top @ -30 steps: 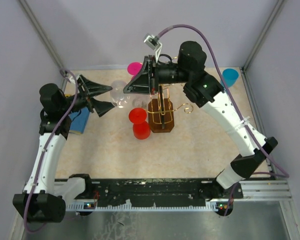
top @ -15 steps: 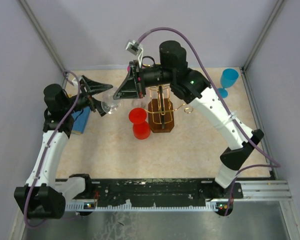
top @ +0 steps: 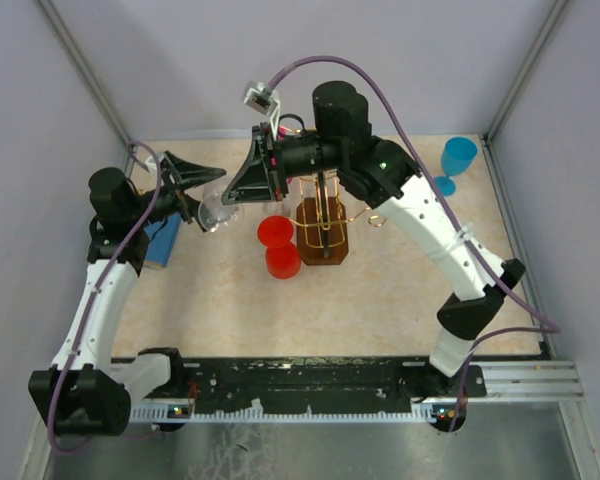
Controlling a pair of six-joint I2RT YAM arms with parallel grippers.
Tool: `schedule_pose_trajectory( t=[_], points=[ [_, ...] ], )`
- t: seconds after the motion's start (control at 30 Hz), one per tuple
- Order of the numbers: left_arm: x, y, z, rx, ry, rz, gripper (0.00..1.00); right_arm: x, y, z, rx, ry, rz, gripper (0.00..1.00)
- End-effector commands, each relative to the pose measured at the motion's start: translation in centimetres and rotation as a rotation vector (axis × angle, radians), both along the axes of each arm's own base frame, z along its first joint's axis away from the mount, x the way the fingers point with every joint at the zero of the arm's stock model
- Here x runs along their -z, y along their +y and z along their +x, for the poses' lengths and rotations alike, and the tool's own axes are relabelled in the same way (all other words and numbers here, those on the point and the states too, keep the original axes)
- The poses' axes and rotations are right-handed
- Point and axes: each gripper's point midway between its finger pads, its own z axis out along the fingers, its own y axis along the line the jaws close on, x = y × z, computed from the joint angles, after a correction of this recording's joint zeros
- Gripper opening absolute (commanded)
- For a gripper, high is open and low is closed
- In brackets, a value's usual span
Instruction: Take the wine glass off the wine glass rack
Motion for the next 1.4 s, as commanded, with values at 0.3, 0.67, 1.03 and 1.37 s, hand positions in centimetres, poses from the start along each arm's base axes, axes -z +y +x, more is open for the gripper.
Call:
schedule_pose_trajectory(
  t=[0.3, 0.67, 1.03, 1.37],
  points=[
    [-0.4, -0.1, -0.1, -0.01, -0.009, -0.031, 0.8, -2.0, 0.6, -1.8, -0.039, -0.131, 0.042, 0.0],
    [-1.0, -0.2, -0.6, 0.009, -0.009, -0.056, 0.85, -0.2, 1.3, -2.4, -0.013, -0.281, -0.009, 0.0],
    [-1.4, -0.3, -1.0, 0.028, -0.012, -0.083, 0.83, 1.5, 0.1, -3.6, -0.007, -0.505, -0.003, 0.0],
    [-1.6, -0.4, -1.1, 0.034, -0.026, -0.087, 0.77, 2.4, -0.6, -3.5, -0.005, -0.557, -0.02, 0.0]
  ],
)
